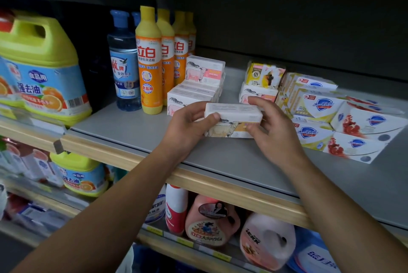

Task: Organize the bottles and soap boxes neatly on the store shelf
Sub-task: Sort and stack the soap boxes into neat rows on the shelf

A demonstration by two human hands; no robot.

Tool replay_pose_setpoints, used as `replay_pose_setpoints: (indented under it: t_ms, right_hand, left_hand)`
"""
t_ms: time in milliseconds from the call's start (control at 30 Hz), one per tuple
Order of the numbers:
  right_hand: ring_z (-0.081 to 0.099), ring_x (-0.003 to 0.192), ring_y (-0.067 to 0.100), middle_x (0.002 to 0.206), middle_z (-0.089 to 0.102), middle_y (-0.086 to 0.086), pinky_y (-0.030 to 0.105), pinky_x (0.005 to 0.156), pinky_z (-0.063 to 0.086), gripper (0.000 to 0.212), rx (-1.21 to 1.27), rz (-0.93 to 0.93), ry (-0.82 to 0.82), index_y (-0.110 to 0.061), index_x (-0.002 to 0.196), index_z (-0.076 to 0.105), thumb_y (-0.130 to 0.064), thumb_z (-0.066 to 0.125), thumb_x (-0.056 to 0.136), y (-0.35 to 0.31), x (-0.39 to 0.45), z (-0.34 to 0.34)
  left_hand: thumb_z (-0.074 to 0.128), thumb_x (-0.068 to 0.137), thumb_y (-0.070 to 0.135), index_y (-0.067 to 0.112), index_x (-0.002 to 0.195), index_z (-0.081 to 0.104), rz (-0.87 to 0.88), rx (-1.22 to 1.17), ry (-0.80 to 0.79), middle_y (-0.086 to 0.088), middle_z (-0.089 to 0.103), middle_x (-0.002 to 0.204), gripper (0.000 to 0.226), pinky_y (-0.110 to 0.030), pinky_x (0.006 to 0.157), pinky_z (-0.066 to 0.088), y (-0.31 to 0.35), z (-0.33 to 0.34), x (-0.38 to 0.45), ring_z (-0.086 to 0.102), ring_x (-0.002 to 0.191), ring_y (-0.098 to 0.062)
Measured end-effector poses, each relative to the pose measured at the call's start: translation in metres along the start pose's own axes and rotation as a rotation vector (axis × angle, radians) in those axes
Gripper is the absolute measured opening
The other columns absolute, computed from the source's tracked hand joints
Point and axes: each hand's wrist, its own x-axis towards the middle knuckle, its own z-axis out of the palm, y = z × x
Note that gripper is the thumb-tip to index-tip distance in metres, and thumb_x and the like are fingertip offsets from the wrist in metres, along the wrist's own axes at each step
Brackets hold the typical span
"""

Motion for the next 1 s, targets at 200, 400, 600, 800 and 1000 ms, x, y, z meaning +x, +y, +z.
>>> replay_pose_setpoints:
  t_ms: [200, 400, 600, 800, 1000]
  right_hand:
    - [0.047, 0.114, 0.006, 0.122, 0.049, -0.009, 0.024, 0.099, 0.039, 0.056, -0.281, -0.135, 0.002, -0.017, 0.130, 0.058, -0.002, 0.075, 0.078, 0.000, 0.000, 0.001]
    - [0.059, 0.110, 0.012, 0.119, 0.057, -0.009, 0.038, 0.096, 0.052, 0.052, -0.130, -0.030, -0.060, -0.022, 0.125, 0.060, -0.003, 0.075, 0.079, 0.002, -0.001, 0.001]
    - [0.061, 0.106, 0.007, 0.120, 0.057, -0.010, 0.032, 0.092, 0.053, 0.051, -0.103, 0.043, -0.087, -0.023, 0.125, 0.059, -0.006, 0.073, 0.079, 0.003, -0.003, 0.000]
    - [0.057, 0.097, -0.003, 0.109, 0.055, -0.020, 0.017, 0.085, 0.050, 0.046, -0.167, 0.071, -0.065, -0.025, 0.122, 0.061, -0.020, 0.075, 0.078, 0.001, -0.003, 0.004]
    - [0.049, 0.108, 0.006, 0.120, 0.058, -0.007, 0.019, 0.084, 0.032, 0.048, -0.473, -0.053, -0.110, -0.024, 0.125, 0.060, -0.037, 0.072, 0.080, -0.011, 0.009, 0.014]
  left_hand:
    - [0.065, 0.091, 0.015, 0.011, 0.118, 0.068, 0.025, 0.033, 0.013, -0.002, 0.073, 0.114, 0.028, -0.039, 0.096, 0.054, 0.002, -0.002, -0.003, 0.067, 0.108, -0.018]
    - [0.062, 0.095, 0.025, 0.017, 0.110, 0.070, 0.020, 0.179, 0.071, 0.006, 0.075, 0.103, 0.019, -0.022, 0.081, 0.057, -0.001, -0.001, 0.000, 0.070, 0.096, -0.006]
    - [0.054, 0.098, 0.034, 0.016, 0.122, 0.063, 0.036, 0.503, 0.074, 0.000, 0.069, 0.118, 0.032, -0.038, 0.093, 0.054, 0.001, 0.004, 0.003, 0.064, 0.107, -0.015]
    - [0.059, 0.093, 0.043, 0.025, 0.116, 0.066, 0.110, 0.924, -0.003, 0.009, 0.068, 0.111, 0.030, -0.018, 0.070, 0.047, 0.010, -0.045, -0.001, 0.061, 0.087, 0.002]
    - [0.050, 0.092, 0.055, 0.022, 0.092, 0.063, 0.070, 1.366, -0.100, -0.001, 0.067, 0.091, 0.036, -0.034, 0.075, 0.051, 0.009, -0.086, -0.008, 0.062, 0.087, -0.021]
